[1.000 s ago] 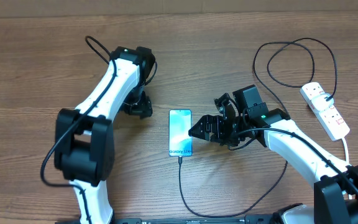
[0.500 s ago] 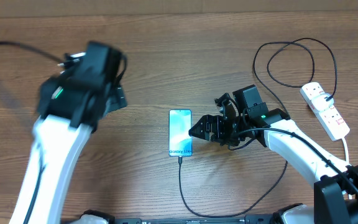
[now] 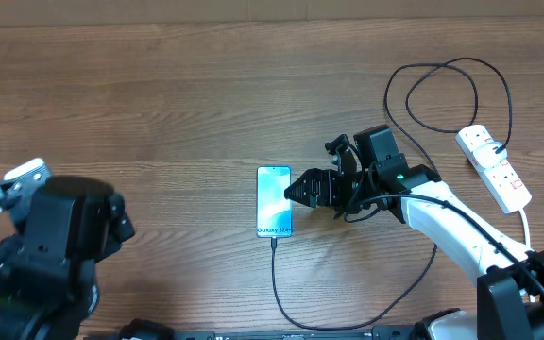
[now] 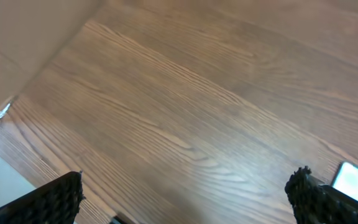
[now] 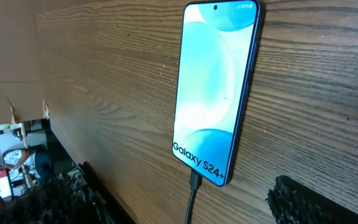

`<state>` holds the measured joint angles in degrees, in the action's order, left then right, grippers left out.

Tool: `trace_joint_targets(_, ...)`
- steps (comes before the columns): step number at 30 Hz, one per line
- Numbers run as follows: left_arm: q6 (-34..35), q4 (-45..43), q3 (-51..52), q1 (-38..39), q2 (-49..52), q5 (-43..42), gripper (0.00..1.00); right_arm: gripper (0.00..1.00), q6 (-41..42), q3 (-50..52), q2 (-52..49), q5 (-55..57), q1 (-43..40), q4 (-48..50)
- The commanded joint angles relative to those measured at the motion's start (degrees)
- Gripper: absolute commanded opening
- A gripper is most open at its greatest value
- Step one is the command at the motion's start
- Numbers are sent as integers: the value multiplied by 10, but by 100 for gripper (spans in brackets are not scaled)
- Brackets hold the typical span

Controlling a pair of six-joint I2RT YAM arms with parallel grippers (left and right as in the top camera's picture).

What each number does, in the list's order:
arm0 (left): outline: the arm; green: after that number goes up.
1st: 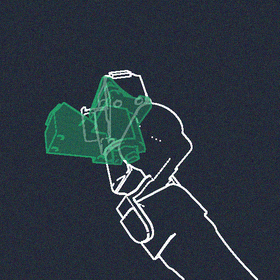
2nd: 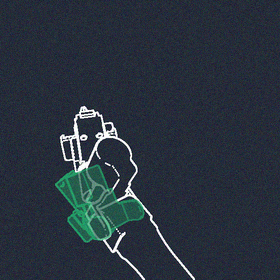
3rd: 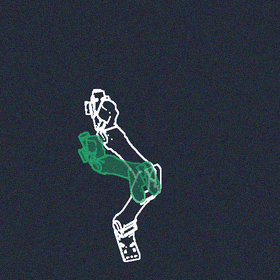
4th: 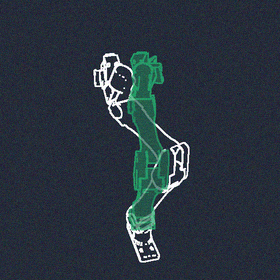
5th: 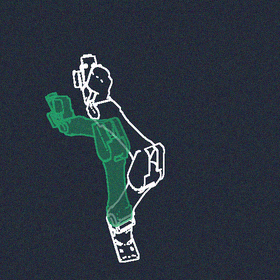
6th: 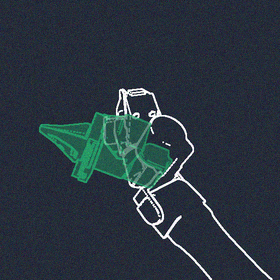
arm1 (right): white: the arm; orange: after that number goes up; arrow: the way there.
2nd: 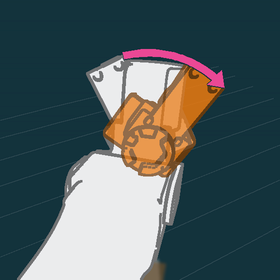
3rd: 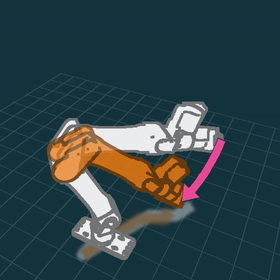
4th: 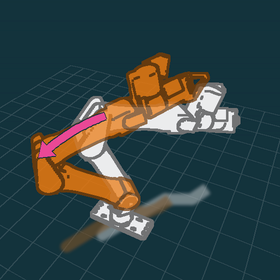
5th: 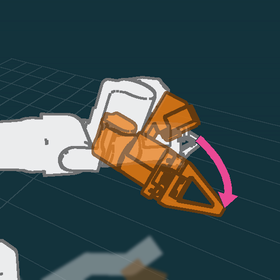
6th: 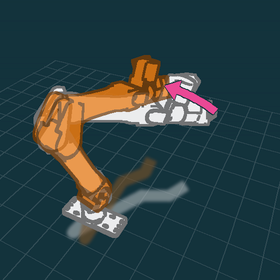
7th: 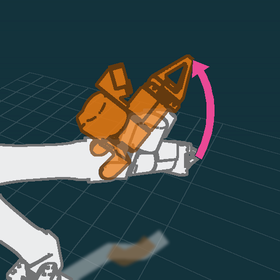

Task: Plug charger to phone and switch on socket
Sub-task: 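Open the left gripper and retract the left arm away from the phone, then move the right gripper to the white power strip's orange switch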

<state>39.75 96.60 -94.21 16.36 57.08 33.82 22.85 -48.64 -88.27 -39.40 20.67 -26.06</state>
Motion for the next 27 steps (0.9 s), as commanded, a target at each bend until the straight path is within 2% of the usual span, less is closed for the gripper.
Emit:
trace_joint_targets(1, 22, 2, 19, -3, -42, 43, 100, 96, -2, -9, 5, 8, -1, 2)
trace_joint_targets(8, 14, 2, 101, -3, -115, 41, 100, 90, -3, -9, 6, 14, -25, -25)
trace_joint_targets(11, 14, 2, 130, -3, -121, 38, 99, 89, -3, -10, 17, 55, -38, -54)
trace_joint_targets(17, 14, -12, 205, -3, -122, 25, 100, 84, -3, -42, 87, 154, -69, -172)
trace_joint_targets(21, 14, -43, 243, -3, -122, 12, 100, 88, 49, -84, 156, 306, -85, -272)
trace_joint_targets(22, 14, -45, 245, -3, -122, 12, 99, 91, 67, -92, 170, 336, -89, -292)
trace_joint_targets(23, 14, -45, 245, -3, -125, 10, 100, 100, 104, -103, 200, 384, -103, -321)
trace_joint_targets(27, 14, -45, 245, -3, -165, 7, 100, 100, 121, -103, 240, 439, -148, -342)
